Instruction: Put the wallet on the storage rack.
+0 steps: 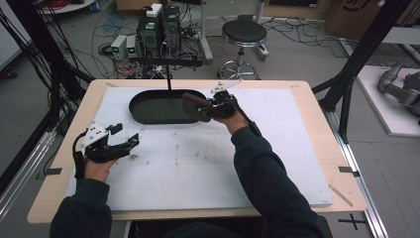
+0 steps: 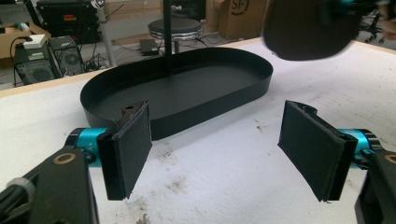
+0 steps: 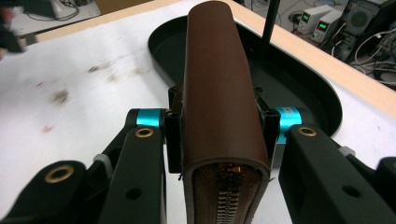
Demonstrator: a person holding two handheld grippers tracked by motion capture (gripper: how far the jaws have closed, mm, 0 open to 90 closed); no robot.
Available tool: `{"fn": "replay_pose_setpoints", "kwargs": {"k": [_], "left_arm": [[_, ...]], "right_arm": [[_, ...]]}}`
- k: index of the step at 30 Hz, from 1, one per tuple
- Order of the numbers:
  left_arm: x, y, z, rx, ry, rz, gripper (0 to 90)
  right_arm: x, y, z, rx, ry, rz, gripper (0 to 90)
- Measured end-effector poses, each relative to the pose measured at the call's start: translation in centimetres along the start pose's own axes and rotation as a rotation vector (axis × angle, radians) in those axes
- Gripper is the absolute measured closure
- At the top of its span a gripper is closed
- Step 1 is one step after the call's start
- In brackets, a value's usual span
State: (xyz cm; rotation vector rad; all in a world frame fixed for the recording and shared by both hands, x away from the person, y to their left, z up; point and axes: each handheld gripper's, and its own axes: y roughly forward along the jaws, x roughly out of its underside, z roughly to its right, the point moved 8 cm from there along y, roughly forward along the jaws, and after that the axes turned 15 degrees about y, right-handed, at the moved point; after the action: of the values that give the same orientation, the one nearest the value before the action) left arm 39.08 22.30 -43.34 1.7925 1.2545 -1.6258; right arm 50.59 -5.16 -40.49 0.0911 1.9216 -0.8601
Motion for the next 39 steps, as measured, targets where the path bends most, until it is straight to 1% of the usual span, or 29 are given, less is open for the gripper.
{"fn": "replay_pose_setpoints", "kwargs": {"k": [1,2,3,7,8,9,12,15,17,18,19,21,23,25,26,27,29,31,32,34,36,38,39], "left_arm": [[0.0,0.0,0.0,0.001,-0.001,0.002,25.1],[0.0,0.1,0.1,0.005,0.001,0.002,25.0],[0.0,0.1,0.1,0.005,0.003,0.002,25.0],[0.0,0.1,0.1,0.005,0.003,0.004,25.0],[0.0,0.1,0.1,0.005,0.003,0.005,25.0],[0.0,0.1,0.1,0.006,0.002,0.005,25.1],[0.0,0.2,0.1,0.008,0.000,0.007,25.0],[0.0,0.2,0.0,0.007,0.003,0.007,25.0],[0.0,0.2,0.0,0.010,0.003,0.007,25.0],[0.0,0.2,0.0,0.009,0.001,0.006,25.1],[0.0,0.2,0.0,0.010,0.002,0.005,25.0],[0.0,0.1,0.0,0.010,-0.001,0.006,25.0],[0.0,0.1,0.0,0.009,-0.001,0.010,25.0],[0.0,0.1,0.0,0.009,0.000,0.009,25.1],[0.0,0.1,0.0,0.009,0.001,0.007,25.0],[0.0,0.1,0.0,0.009,0.000,0.006,25.0],[0.0,0.1,0.0,0.008,-0.001,0.005,25.1],[0.1,0.2,0.0,0.008,-0.001,0.004,25.0],[0.1,0.2,0.0,0.008,-0.001,0.003,25.1],[0.1,0.2,0.1,0.011,0.000,0.003,25.0],[0.1,0.3,0.2,0.011,0.001,0.001,25.0],[0.1,0.3,0.2,0.015,0.002,-0.001,25.0],[0.1,0.3,0.2,0.014,0.001,0.000,25.0]], "right_arm": [[-0.4,0.7,0.1,-0.002,0.013,-0.003,65.3],[-0.8,1.4,0.2,0.002,0.014,-0.012,65.3],[-1.0,2.1,0.4,0.018,0.005,-0.001,65.3],[-1.6,4.8,1.1,0.034,0.043,-0.022,65.2],[-1.8,5.6,1.3,0.037,0.048,-0.023,65.2],[-1.9,6.0,1.4,0.041,0.047,-0.014,65.2],[-2.0,7.7,1.5,0.031,0.084,-0.016,65.2],[-1.9,9.3,1.5,0.024,0.109,-0.046,65.0],[-2.1,10.0,1.3,0.007,0.129,-0.038,64.9],[-2.1,10.6,1.1,-0.011,0.162,-0.026,64.9],[-2.0,10.9,1.0,-0.024,0.183,-0.029,64.9],[-1.7,11.5,1.2,-0.024,0.207,-0.036,64.8],[-1.2,11.9,1.6,-0.006,0.227,-0.054,64.1],[-0.9,11.9,2.1,0.018,0.243,-0.064,60.6],[-0.9,11.8,2.3,0.028,0.261,-0.058,54.4],[-1.1,11.6,2.5,0.046,0.263,-0.046,50.2],[-1.6,10.9,2.9,0.085,0.238,-0.029,43.6],[-2.2,10.0,3.5,0.153,0.192,-0.010,34.7],[-2.3,9.6,3.8,0.181,0.172,-0.013,35.0],[-2.5,8.6,4.3,0.227,0.149,-0.017,33.7],[-2.8,7.7,4.5,0.228,0.142,-0.011,33.6],[-3.0,6.5,4.5,0.222,0.123,-0.002,33.5],[-3.2,5.6,4.5,0.205,0.115,0.004,32.8]]}}
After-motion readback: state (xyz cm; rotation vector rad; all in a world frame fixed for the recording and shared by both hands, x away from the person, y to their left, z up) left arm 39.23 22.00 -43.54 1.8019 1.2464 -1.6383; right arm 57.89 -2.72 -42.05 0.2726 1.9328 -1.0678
